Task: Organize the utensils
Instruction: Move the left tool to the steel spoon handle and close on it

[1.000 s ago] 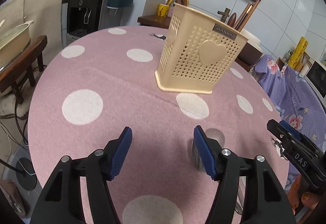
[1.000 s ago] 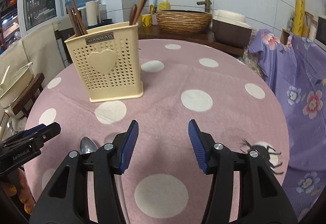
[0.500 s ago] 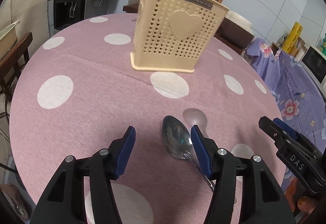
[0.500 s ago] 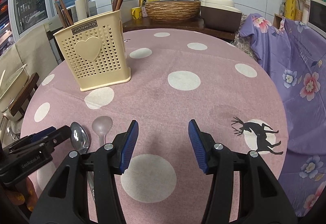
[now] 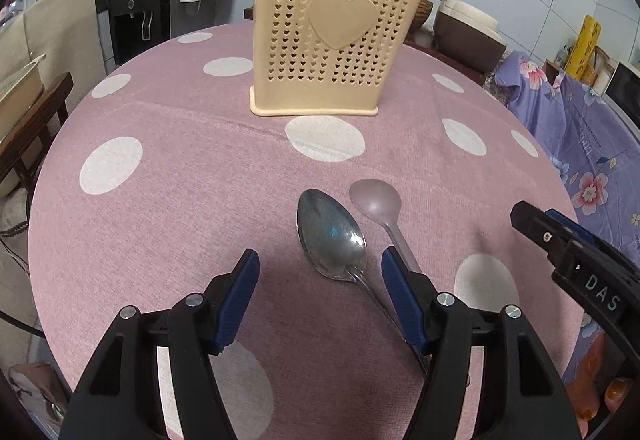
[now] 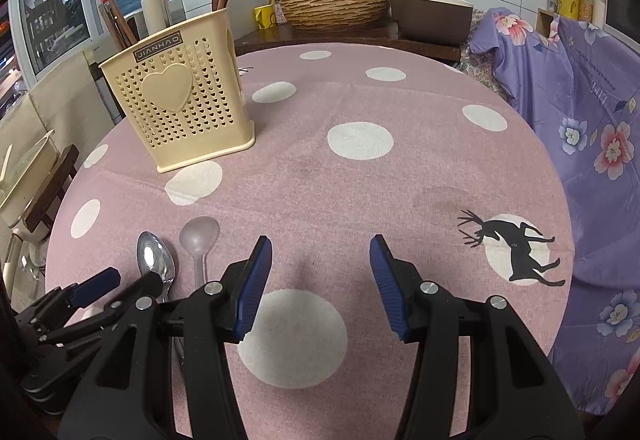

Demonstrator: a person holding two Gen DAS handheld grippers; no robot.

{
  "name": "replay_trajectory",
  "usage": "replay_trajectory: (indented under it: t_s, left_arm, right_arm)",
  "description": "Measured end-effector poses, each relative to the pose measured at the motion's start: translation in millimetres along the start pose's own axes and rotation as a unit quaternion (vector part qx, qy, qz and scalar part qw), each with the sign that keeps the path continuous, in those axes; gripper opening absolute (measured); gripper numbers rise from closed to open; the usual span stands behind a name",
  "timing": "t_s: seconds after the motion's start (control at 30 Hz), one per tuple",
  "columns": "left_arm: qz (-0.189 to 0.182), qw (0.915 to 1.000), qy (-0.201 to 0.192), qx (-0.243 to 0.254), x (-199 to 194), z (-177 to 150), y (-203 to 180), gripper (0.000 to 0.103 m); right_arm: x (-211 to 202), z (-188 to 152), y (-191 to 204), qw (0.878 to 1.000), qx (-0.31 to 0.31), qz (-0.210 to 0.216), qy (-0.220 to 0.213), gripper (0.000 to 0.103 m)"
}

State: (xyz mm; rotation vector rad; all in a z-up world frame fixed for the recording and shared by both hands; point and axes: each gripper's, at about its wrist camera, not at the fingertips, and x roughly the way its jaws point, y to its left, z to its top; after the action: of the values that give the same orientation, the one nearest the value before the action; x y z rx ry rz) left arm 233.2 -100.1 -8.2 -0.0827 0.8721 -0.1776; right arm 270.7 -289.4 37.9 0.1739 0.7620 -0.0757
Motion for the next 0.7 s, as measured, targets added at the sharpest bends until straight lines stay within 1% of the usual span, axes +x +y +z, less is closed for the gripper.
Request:
replay_trajectory:
  t_s: [0.27, 0.37, 0.57, 0.63, 0.7]
  left_arm:
    - [0.019, 0.9997, -0.004, 0.017, 2, -4, -7, 0.063]
    - [0.029, 0.9991, -0.008, 0.031, 3, -5, -10, 0.062]
    - [0.04, 0.9981, -0.011, 0.046, 5, -4, -9, 0.046]
    - [0.04, 0.9979, -0.01, 0.051, 5, -3, -8, 0.038]
    - [0.033, 0.9982, -0.007, 0.05, 4, -2, -4, 0.034]
  right_arm:
    - [1, -2, -4, 1.0, 0.008, -0.001, 0.005, 0.052]
    - [2, -4, -3, 1.0, 0.01, 0.001, 0.008, 0.052]
    - [3, -5, -3, 1.0, 0.011, 0.0, 0.011, 0.052]
    - [4, -5, -3, 1.0, 0.01, -0.001, 0.011, 0.052]
    - [4, -5, -2, 1.0, 0.009, -0.001, 0.012, 0.052]
